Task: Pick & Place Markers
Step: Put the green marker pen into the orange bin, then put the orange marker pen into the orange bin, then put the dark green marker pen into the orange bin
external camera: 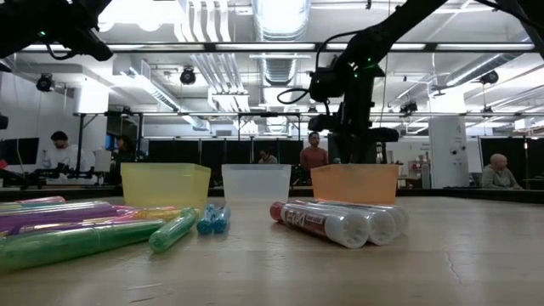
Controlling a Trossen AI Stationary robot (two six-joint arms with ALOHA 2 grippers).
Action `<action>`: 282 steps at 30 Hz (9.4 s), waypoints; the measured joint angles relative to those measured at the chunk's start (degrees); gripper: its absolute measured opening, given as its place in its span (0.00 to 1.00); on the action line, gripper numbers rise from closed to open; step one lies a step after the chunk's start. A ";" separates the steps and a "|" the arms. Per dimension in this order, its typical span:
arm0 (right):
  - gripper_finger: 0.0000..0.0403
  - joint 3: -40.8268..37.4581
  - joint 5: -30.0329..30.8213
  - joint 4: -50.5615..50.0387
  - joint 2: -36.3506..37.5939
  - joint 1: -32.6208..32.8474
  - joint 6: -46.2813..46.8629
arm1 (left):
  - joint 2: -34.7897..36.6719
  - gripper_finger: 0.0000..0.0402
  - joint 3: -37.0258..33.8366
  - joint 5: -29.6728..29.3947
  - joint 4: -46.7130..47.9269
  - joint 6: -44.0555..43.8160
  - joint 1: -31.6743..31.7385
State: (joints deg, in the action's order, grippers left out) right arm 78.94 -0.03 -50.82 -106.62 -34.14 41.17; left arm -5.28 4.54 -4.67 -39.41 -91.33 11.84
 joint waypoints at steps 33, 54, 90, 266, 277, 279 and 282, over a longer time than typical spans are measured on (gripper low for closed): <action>0.50 0.33 3.26 1.14 11.00 29.08 23.58 | -0.10 0.28 -0.07 -1.06 -0.03 -0.50 0.02; 0.50 0.26 7.69 11.24 8.21 44.21 38.36 | -0.13 0.28 0.02 4.61 0.15 -3.56 0.02; 0.44 0.22 -3.31 9.36 -8.37 52.41 48.55 | -0.15 0.28 0.02 6.32 -0.01 -3.63 0.02; 0.33 4.98 0.24 28.50 -5.91 57.59 48.26 | -0.22 0.28 -0.09 14.01 1.80 -2.03 0.02; 0.33 20.79 -4.96 6.44 -17.44 57.70 45.64 | -0.22 0.28 -0.09 14.16 1.76 -2.12 0.00; 0.33 23.90 -3.20 0.28 -17.69 57.66 44.60 | -0.22 0.28 -0.09 14.14 1.74 -2.12 0.02; 0.33 27.32 1.49 -6.12 -17.90 57.36 43.23 | -0.22 0.28 -0.09 14.15 1.74 -2.12 0.00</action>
State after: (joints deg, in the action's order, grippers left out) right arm 106.26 1.45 -56.94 -124.51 23.22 84.40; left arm -5.50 4.45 9.48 -37.67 -93.45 11.84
